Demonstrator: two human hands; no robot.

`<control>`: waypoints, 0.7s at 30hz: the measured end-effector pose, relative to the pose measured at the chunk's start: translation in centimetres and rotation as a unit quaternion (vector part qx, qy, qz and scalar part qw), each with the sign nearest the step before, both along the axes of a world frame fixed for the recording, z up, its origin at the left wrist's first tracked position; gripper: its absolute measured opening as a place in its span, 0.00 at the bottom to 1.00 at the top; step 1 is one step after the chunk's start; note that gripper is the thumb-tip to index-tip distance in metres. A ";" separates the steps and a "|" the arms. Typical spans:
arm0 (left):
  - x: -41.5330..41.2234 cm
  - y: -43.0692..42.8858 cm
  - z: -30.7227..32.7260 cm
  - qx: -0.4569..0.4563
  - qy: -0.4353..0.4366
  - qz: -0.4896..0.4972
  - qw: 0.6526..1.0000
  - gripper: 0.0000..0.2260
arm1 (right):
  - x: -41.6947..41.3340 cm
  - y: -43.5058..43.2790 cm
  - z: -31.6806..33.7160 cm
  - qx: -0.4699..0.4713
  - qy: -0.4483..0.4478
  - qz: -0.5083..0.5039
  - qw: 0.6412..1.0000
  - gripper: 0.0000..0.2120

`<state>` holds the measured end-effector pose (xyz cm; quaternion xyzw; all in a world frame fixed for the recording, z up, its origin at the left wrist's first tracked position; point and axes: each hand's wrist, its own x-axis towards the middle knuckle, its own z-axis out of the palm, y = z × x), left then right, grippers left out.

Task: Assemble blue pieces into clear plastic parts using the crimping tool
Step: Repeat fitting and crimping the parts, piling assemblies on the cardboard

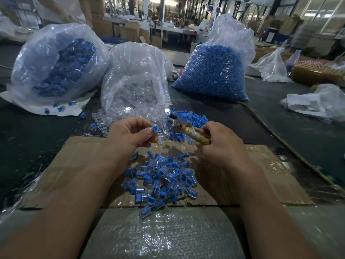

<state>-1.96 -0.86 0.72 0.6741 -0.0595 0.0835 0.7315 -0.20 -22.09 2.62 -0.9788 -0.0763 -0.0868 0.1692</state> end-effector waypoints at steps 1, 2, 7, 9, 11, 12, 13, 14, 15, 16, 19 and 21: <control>0.0 -0.1 0.0 0.001 -0.005 0.003 1.000 0.07 | -0.1 0.1 0.0 0.022 -0.011 0.012 1.000 0.09; 0.1 -0.2 0.0 0.002 -0.009 0.007 1.000 0.07 | -0.2 0.3 0.0 0.040 -0.020 0.027 0.999 0.10; 0.1 -0.2 -0.1 0.008 -0.029 0.040 0.999 0.08 | -0.7 1.4 0.1 0.080 -0.026 0.103 0.991 0.11; 0.1 -0.2 -0.1 0.017 -0.040 0.050 0.998 0.08 | -0.8 1.6 0.1 0.081 -0.012 0.115 0.990 0.11; 0.1 -0.1 -0.1 0.018 -0.049 0.054 0.997 0.08 | -0.9 1.8 0.1 0.083 0.001 0.123 0.989 0.11; 0.1 -0.1 -0.1 0.018 -0.053 0.055 0.997 0.08 | -1.0 1.8 0.1 0.087 0.007 0.125 0.988 0.11; 0.1 -0.1 -0.1 0.018 -0.054 0.056 0.997 0.08 | -1.0 1.9 0.1 0.091 0.014 0.127 0.988 0.11; 0.1 -0.1 -0.1 0.017 -0.055 0.056 0.997 0.08 | -1.0 1.9 0.2 0.093 0.019 0.128 0.987 0.11; 0.1 -0.1 -0.1 0.016 -0.055 0.056 0.997 0.08 | -1.0 2.0 0.2 0.093 0.023 0.130 0.987 0.11; 0.1 -0.1 -0.1 0.015 -0.056 0.057 0.997 0.08 | -1.1 2.0 0.2 0.091 0.026 0.131 0.987 0.11; -0.1 -0.1 0.0 0.023 -0.061 0.058 0.996 0.09 | -1.2 2.1 0.3 0.089 0.030 0.136 0.986 0.10; -0.1 -0.1 0.0 0.034 -0.066 0.059 0.996 0.09 | -1.3 2.1 0.3 0.081 0.031 0.141 0.986 0.08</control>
